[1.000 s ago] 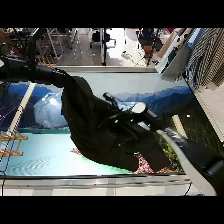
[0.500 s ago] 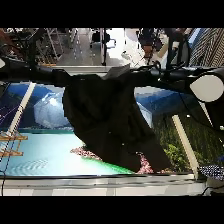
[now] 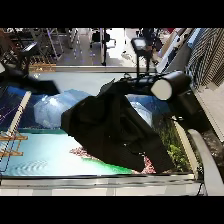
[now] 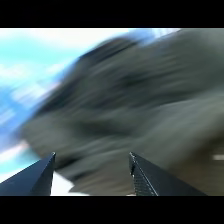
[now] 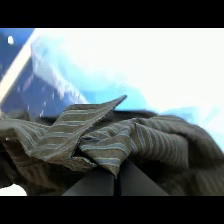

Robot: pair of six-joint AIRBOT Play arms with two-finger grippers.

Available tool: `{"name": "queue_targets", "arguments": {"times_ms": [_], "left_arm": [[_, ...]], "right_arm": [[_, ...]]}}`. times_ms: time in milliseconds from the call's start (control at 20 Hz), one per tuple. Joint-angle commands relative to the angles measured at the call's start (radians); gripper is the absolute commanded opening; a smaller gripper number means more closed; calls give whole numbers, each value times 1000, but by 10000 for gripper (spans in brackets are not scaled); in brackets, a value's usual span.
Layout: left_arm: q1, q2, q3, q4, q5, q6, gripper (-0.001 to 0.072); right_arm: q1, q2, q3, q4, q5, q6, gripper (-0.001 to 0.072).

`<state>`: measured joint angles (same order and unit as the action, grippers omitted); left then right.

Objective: Fold the clothes and pants, and hang the long-sleeved shirts on hangers.

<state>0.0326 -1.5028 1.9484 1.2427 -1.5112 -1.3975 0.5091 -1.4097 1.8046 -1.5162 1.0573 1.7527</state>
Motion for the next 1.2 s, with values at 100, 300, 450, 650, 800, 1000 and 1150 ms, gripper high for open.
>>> {"name": "queue_targets", "arguments": {"times_ms": [100, 300, 450, 650, 800, 1000, 1150], "left_arm": [[308, 90, -273, 345, -30, -68, 470], [567, 160, -482, 351, 117, -121, 470], [634, 134, -574, 351, 211, -50, 470], [629, 65, -583, 351, 303, -27, 470], [633, 24, -583, 354, 319, -21, 470], [628, -28, -584, 347, 347, -22, 341], [628, -43, -584, 343, 345, 14, 72]], "right_arm": [[15, -71, 1, -6, -7, -93, 19], [15, -85, 1, -7, -21, -125, 20], [15, -87, 1, -2, -77, -124, 20], [15, -86, 1, 16, -53, -123, 20], [15, -86, 1, 26, -12, -122, 21], [15, -86, 1, 28, -5, -113, 21], [15, -86, 1, 27, 5, -113, 21]]}}
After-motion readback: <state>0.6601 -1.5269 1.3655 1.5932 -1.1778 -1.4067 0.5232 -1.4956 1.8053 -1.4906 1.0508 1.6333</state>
